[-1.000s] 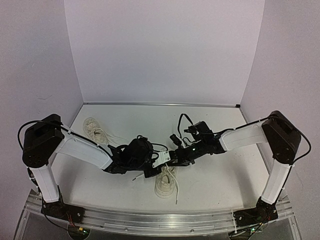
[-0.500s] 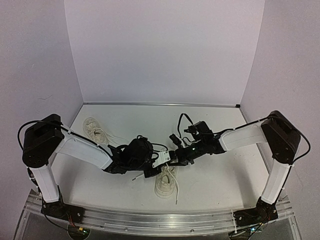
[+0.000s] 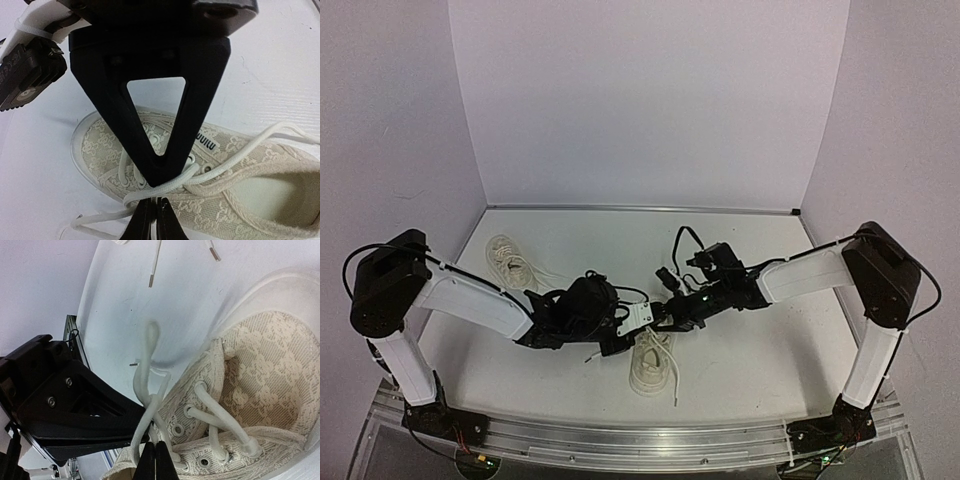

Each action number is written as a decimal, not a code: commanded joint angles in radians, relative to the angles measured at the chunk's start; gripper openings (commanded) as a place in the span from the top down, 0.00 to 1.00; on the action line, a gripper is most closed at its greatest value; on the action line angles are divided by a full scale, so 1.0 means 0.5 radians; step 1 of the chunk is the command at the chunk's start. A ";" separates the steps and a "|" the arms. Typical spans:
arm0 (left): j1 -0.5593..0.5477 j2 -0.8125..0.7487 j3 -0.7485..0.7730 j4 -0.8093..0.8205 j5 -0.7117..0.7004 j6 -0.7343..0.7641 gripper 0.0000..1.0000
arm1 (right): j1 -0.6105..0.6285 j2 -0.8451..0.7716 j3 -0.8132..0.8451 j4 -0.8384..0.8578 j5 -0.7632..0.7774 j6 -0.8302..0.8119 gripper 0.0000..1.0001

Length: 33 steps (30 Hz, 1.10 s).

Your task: Tie the shoes

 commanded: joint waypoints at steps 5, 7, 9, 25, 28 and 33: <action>0.001 -0.136 -0.048 -0.065 -0.090 0.031 0.85 | 0.004 -0.117 -0.017 0.042 0.095 -0.001 1.00; 0.019 -0.169 -0.051 -0.114 -0.057 0.024 0.80 | 0.004 -0.135 -0.025 0.026 0.122 -0.010 1.00; 0.040 -0.210 -0.052 -0.166 -0.006 0.015 0.75 | 0.004 -0.146 -0.032 0.013 0.135 -0.016 1.00; 0.351 -0.250 0.090 -0.373 0.420 0.066 0.49 | 0.004 -0.190 -0.046 -0.072 0.173 -0.066 1.00; 0.415 -0.190 0.184 -0.379 0.558 -0.046 0.43 | 0.006 -0.202 -0.047 -0.079 0.172 -0.070 1.00; 0.490 -0.109 0.246 -0.222 0.823 -0.387 0.41 | 0.005 -0.209 -0.047 -0.081 0.167 -0.069 1.00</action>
